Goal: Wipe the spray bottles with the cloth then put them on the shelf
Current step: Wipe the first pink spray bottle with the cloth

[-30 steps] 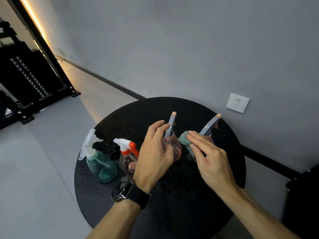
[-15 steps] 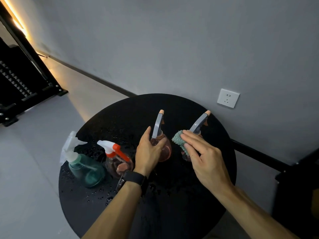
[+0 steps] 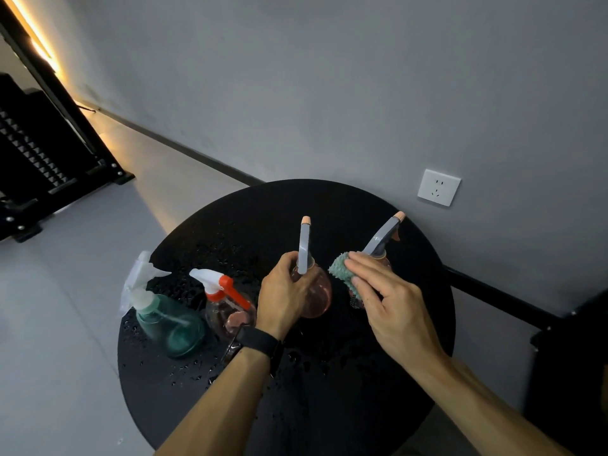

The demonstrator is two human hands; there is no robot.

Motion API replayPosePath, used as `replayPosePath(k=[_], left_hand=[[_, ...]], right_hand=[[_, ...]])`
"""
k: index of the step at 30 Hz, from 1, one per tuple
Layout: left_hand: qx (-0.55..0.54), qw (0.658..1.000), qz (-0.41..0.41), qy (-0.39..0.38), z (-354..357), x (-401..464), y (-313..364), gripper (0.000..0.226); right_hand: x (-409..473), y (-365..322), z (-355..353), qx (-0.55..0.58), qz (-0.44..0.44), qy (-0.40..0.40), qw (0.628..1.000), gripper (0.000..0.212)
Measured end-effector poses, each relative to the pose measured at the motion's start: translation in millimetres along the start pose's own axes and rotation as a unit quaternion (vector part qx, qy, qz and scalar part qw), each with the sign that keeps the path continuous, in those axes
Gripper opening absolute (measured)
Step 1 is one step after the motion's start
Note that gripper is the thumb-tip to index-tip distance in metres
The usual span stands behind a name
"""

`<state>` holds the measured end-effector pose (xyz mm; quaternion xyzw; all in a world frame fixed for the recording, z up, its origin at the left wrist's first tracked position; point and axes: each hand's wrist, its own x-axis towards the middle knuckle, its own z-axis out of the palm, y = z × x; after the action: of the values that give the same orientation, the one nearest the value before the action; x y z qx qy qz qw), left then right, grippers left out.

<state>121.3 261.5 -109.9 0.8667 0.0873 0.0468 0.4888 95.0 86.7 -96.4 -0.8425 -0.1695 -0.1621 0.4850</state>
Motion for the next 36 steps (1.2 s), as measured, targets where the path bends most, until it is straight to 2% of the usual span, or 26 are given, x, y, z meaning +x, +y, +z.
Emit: replayPosePath(k=[7,13,17,21,25,29,32,36], left_hand=[[-0.019,1.000,-0.002,-0.011,-14,-9,11,0.022],[-0.144,0.989,-0.014,-0.033,-33,-20,27,0.027],[-0.205,0.977,-0.022,-0.058,-46,-26,36,0.043],[-0.240,0.968,-0.037,-0.056,-58,-36,47,0.041],[-0.288,0.955,-0.055,-0.050,-66,-42,49,0.048],[-0.323,0.943,-0.052,-0.064,-72,-44,50,0.042],[-0.338,0.938,-0.059,-0.056,-78,-47,49,0.038],[-0.331,0.941,-0.061,-0.033,-85,-47,45,0.036]], right_hand=[[1,-2,1,0.008,0.009,-0.001,1.000,0.034],[6,-7,-2,0.013,0.012,0.016,1.000,0.034],[13,-17,-8,0.120,0.072,0.070,0.988,0.033],[17,-37,-9,0.226,0.107,0.088,0.964,0.032],[18,-64,-1,0.209,0.033,0.057,0.976,0.033],[17,-78,19,0.143,-0.057,-0.028,0.988,0.035],[14,-78,31,0.121,-0.063,-0.089,0.987,0.037],[7,-79,39,0.111,-0.094,-0.085,0.986,0.036]])
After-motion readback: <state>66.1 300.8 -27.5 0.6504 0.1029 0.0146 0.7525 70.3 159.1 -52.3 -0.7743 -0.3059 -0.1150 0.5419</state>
